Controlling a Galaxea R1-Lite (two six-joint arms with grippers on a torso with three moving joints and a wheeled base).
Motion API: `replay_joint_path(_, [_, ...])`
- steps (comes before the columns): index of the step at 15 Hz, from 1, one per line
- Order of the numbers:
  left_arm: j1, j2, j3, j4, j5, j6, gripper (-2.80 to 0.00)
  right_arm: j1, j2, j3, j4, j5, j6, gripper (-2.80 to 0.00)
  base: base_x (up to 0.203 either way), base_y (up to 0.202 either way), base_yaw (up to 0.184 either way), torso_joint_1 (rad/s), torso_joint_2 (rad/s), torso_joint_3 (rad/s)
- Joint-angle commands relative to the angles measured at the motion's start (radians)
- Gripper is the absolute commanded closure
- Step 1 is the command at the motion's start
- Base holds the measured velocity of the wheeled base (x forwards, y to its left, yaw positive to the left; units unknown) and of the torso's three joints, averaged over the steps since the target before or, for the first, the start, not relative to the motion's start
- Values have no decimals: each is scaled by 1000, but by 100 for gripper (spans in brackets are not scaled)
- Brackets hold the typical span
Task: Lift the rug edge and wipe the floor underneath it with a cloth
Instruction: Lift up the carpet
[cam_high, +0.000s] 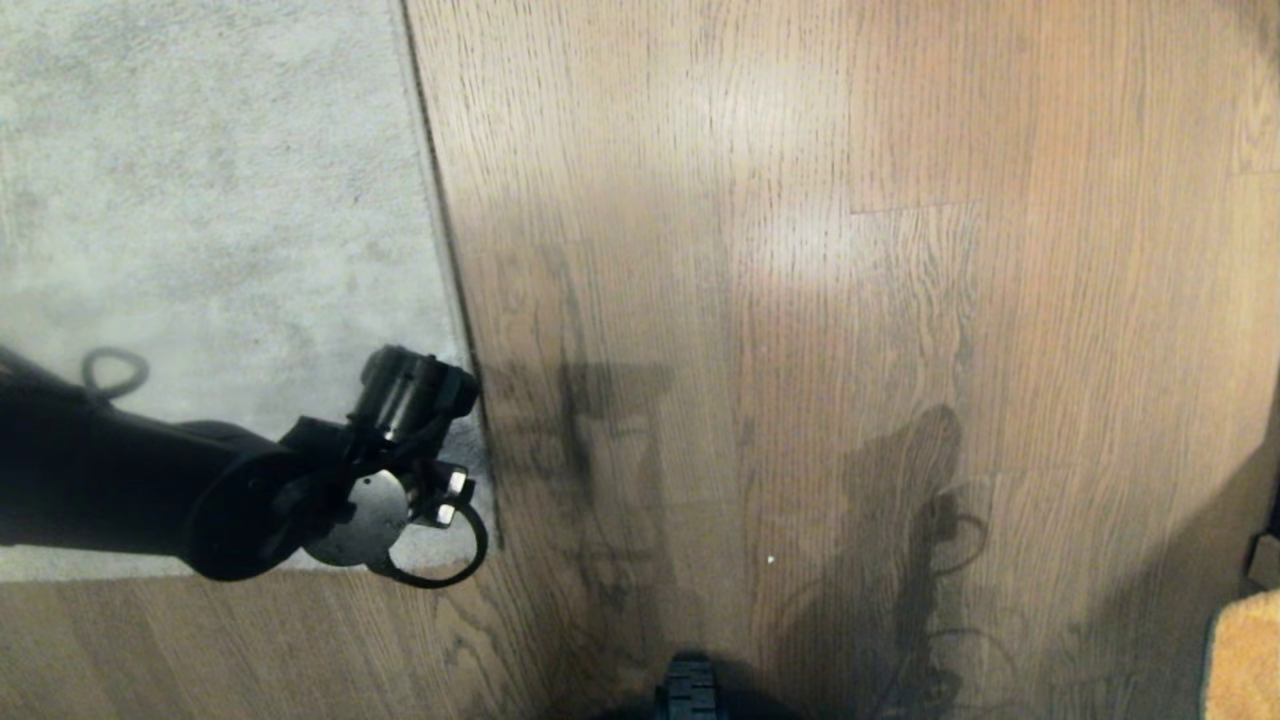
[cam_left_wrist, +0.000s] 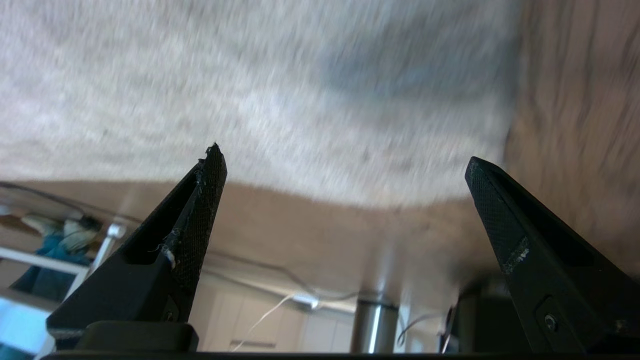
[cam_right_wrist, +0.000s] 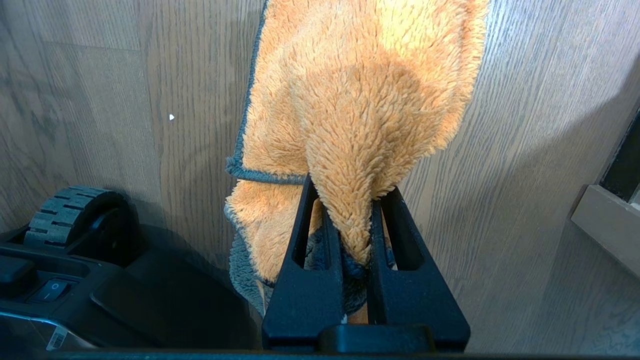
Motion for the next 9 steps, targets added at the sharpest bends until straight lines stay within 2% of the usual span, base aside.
replay_joint_path(1, [1,59,-23,-43,5,0,-280,0,1,0,0,1,-2,0,0,0,0,0,0,0])
replay_joint_path(5, [2,109,-81,-52,12,2,-280,0,1,0,0,1,-2,0,0,0,0,0,0,0])
replay_joint_path(7, [8,135,-117,-53,43,11,-280,0,1,0,0,1,-2,0,0,0,0,0,0,0])
replay_joint_path(9, [13,148,-138,-52,47,16,-280,0,1,0,0,1,-2,0,0,0,0,0,0,0])
